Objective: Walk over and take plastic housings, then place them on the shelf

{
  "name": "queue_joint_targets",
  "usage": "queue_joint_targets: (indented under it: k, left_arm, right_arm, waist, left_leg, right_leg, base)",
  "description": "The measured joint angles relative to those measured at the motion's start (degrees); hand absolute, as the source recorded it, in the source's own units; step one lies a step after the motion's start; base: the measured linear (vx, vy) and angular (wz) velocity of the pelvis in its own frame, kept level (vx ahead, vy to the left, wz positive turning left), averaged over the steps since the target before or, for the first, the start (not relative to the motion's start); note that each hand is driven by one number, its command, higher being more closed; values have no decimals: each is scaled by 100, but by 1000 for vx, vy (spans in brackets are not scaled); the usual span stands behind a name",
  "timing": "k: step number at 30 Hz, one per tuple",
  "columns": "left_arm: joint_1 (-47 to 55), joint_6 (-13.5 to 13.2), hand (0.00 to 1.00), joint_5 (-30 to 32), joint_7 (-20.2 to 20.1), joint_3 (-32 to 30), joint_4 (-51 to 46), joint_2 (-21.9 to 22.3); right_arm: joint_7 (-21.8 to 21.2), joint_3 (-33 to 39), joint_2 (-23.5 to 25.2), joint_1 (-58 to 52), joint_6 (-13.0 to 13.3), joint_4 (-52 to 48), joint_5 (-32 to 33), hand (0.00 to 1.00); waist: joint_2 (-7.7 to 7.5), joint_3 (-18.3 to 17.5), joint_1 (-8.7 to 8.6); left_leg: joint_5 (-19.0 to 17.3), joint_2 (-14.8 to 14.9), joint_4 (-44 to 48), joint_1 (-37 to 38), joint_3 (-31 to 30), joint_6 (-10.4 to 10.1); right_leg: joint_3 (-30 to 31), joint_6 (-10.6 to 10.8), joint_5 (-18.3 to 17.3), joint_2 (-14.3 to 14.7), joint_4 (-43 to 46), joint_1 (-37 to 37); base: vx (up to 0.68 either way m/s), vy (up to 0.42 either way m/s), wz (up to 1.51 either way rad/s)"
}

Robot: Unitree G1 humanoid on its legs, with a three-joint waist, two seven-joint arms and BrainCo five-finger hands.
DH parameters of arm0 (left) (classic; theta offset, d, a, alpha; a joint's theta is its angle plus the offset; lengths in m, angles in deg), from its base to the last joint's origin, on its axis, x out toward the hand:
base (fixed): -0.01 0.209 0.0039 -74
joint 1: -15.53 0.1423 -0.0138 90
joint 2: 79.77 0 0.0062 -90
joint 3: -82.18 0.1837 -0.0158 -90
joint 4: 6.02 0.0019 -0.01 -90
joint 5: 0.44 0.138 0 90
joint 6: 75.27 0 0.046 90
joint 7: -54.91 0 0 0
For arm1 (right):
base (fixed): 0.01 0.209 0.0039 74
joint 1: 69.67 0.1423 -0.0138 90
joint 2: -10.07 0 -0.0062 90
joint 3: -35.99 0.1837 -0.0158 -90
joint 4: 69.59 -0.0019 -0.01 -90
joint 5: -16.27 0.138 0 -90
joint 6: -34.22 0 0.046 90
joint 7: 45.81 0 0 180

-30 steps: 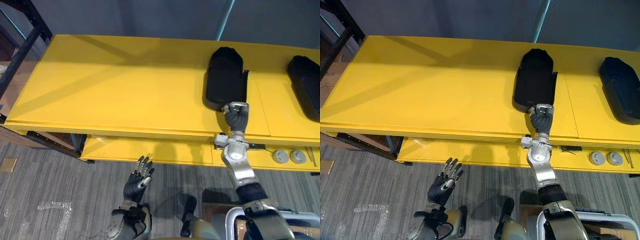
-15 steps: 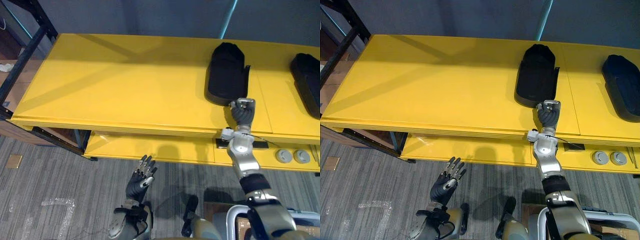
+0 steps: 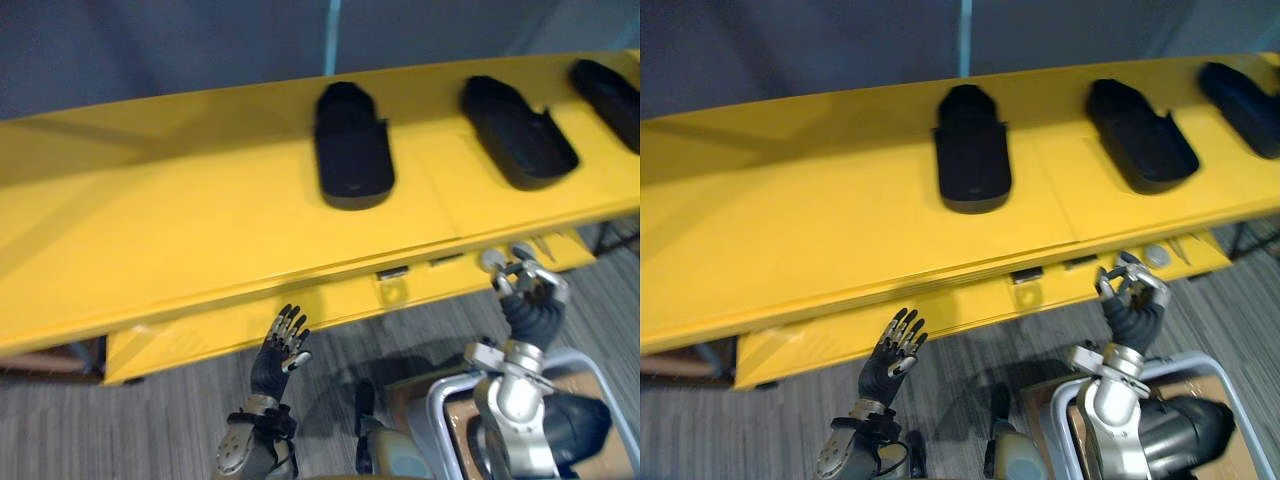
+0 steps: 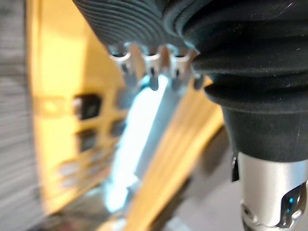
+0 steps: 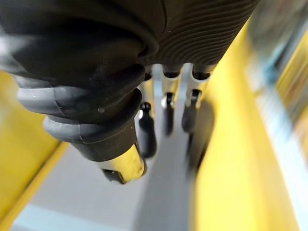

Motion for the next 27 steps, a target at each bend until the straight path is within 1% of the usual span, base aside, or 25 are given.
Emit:
queue_joint_targets:
  k: [1, 3, 4, 5, 6, 7, 9, 10, 11, 13, 14, 15, 16, 17, 18, 19, 20, 21, 22, 23, 24, 25, 26, 27]
  left_arm:
    - [-19, 112, 0, 191, -75, 153, 155, -6]
    - [-46, 171, 0, 285, -124, 334, 218, -25]
    - [-85, 189, 0, 379, -201, 509, 244, -42]
    - [-133, 219, 0, 385, -279, 618, 249, -56]
    - [-281, 258, 0, 403, -342, 770, 311, -115]
    - [-412, 275, 0, 406, -358, 889, 402, -176]
    - [-547, 328, 0, 376, -323, 980, 495, -247]
    - [-577, 352, 0, 343, -294, 982, 528, -247]
    - [-625, 386, 0, 289, -212, 982, 604, -250]
    - [-598, 383, 0, 240, -12, 967, 619, -269]
    - [-548, 380, 0, 116, 165, 922, 607, -268]
    - [-471, 369, 0, 63, 336, 828, 580, -176]
    - [-423, 348, 0, 50, 411, 771, 503, -80]
    - [-353, 224, 0, 24, 450, 657, 314, -144]
    - [-400, 131, 0, 26, 446, 634, 275, -182]
    - [-427, 90, 0, 33, 440, 640, 262, -166]
    - [-497, -62, 0, 83, 396, 663, 245, -164]
    - [-553, -117, 0, 97, 383, 706, 226, -169]
    - [-644, -120, 0, 136, 377, 743, 172, -163]
    - [-682, -120, 0, 130, 371, 744, 136, -162]
    - [-738, -119, 0, 69, 341, 731, 56, -170]
    - [-747, -118, 0, 61, 337, 704, 31, -176]
    - [-772, -109, 0, 70, 339, 602, -6, -237]
    - [-807, -89, 0, 89, 371, 559, 24, -240]
  right_arm:
    - [9, 132, 44, -257, -29, 0, -1, 0]
    - [24, 229, 75, -496, -28, 0, 5, 0]
    - [36, 325, 114, -701, -18, 0, 44, 0]
    - [45, 355, 119, -828, 5, 1, 143, 0]
    - [89, 360, 136, -984, 39, 7, 205, 0]
    - [113, 325, 151, -1079, 67, 36, 202, 0]
    - [93, 232, 154, -1074, 190, 134, 206, 0]
    - [71, 194, 154, -1040, 228, 165, 209, 0]
    - [-8, 71, 129, -950, 308, 267, 219, 0]
    - [-187, -253, -22, -697, 375, 554, 239, 0]
    - [-389, -527, -206, -448, 376, 816, 265, 0]
    - [-545, -812, -446, -142, 372, 1099, 263, 0]
    - [-610, -922, -554, 41, 362, 1223, 263, 0]
    - [-685, -1054, -560, 228, 345, 1357, 271, 0]
    - [-670, -1060, -615, 254, 324, 1445, 381, 0]
    - [-652, -1069, -665, 313, 284, 1554, 431, 0]
    - [-608, -1115, -666, 389, 174, 1771, 516, 0]
    - [-557, -1114, -609, 321, 174, 1839, 563, 0]
    - [-468, -1114, -511, 163, 184, 1863, 595, 0]
    - [-446, -1112, -463, 123, 192, 1863, 592, 0]
    - [-379, -1106, -360, 97, 226, 1866, 589, 0]
    - [-372, -1094, -297, 80, 287, 1866, 594, 0]
    - [-384, -1086, -152, 129, 400, 1840, 597, 0]
    - [-414, -1100, -101, 138, 477, 1814, 610, 0]
  waist:
    - [75, -133, -137]
    - [153, -239, -246]
    - [258, -315, -343]
    - [332, -360, -442]
    - [407, -403, -582]
    - [463, -437, -663]
    - [475, -452, -741]
    - [463, -446, -736]
    - [441, -448, -723]
    - [395, -443, -719]
    - [394, -442, -654]
    - [612, -423, -451]
    - [760, -390, -328]
    - [632, -335, -323]
    - [697, -290, -363]
    - [779, -278, -363]
    - [778, -263, -294]
    - [743, -235, -295]
    - [632, -161, -304]
    - [578, -114, -322]
    - [487, -3, -399]
    - [381, 58, -407]
    - [224, 219, -361]
    - [214, 330, -246]
  left_leg:
    - [-3, -6, -17, 127, 108, 6]
    - [-3, -18, -59, 232, 235, 6]
    - [-3, -39, -121, 329, 289, 6]
    - [-3, -60, -192, 381, 337, 6]
    - [-2, -94, -256, 441, 362, 8]
    - [-2, -117, -323, 482, 371, 8]
    - [-10, -188, -382, 525, 374, 26]
    - [-16, -217, -362, 523, 356, 37]
    - [-32, -274, -231, 453, 198, 116]
    - [11, -435, 165, 245, -462, 329]
    - [81, -585, 392, 106, -1024, 489]
    - [108, -507, 476, 17, -1586, 699]
    - [3, -438, 497, 27, -1769, 757]
    - [-102, -604, 622, -16, -1953, 703]
    - [-419, -679, 941, -156, -2120, 668]
    - [-544, -640, 1052, -245, -2247, 675]
    - [-651, -636, 1054, -251, -2378, 615]
    - [-707, -619, 1036, -226, -2386, 546]
    - [-754, -614, 1036, -198, -2312, 470]
    - [-777, -615, 1035, -165, -2294, 483]
    - [-843, -621, 1038, -138, -2215, 485]
    - [-880, -625, 1052, -138, -2130, 509]
    - [-866, -565, 1081, -126, -1909, 537]
    - [-832, -445, 1054, -155, -1728, 583]
  right_leg:
    - [207, 1, 0, 39, 0, 3]
    - [355, 1, 0, 75, 1, 5]
    - [478, 1, 1, 99, 1, 8]
    - [534, 2, 1, 109, 1, 4]
    - [597, 11, 5, 114, 1, -6]
    - [669, 27, 14, 136, 0, -26]
    - [841, 61, 34, 203, -3, -119]
    - [962, 73, 40, 222, -5, -158]
    - [1158, 90, 50, 244, -25, -240]
    - [1320, -5, 36, 219, -49, -347]
    - [1441, -157, -72, 223, -40, -398]
    - [1387, -320, -292, 392, 326, -585]
    - [1345, -505, -431, 593, 1307, -955]
    - [1282, -230, -1156, 587, 2573, -1271]
    - [1215, -8, -1485, 561, 2617, -1315]
    - [1223, -11, -1465, 630, 2612, -1348]
    - [1285, -8, -1407, 703, 2671, -1425]
    - [1314, 16, -1290, 734, 2703, -1435]
    - [1373, 40, -1120, 745, 2655, -1421]
    - [1402, 60, -1012, 749, 2613, -1395]
    - [1449, 114, -796, 754, 2385, -1298]
    - [1487, 126, -659, 753, 2232, -1279]
    - [1503, 143, -504, 658, 1615, -1061]
    - [1046, -11, -657, 550, 1475, -1042]
  base:
    - [146, 11, -83]
    - [111, 6, -63]
    - [82, 8, -53]
    - [75, 17, -47]
    - [33, 13, -38]
    - [3, 10, -29]
    - [-71, -27, -43]
    - [-112, -51, -73]
    - [-114, -63, -84]
    - [-103, -90, -95]
    - [-90, -92, -133]
    - [-65, -104, -157]
    - [-39, -50, -133]
    - [-43, -52, -66]
    - [-47, -17, -19]
    - [-142, -21, -10]
    - [-139, 2, -18]
    - [-230, 20, -34]
    - [-169, 23, -26]
    - [-201, 66, -37]
    - [-170, 62, -36]
    - [-274, 81, -60]
    - [-362, 36, -83]
    - [-375, 51, -111]
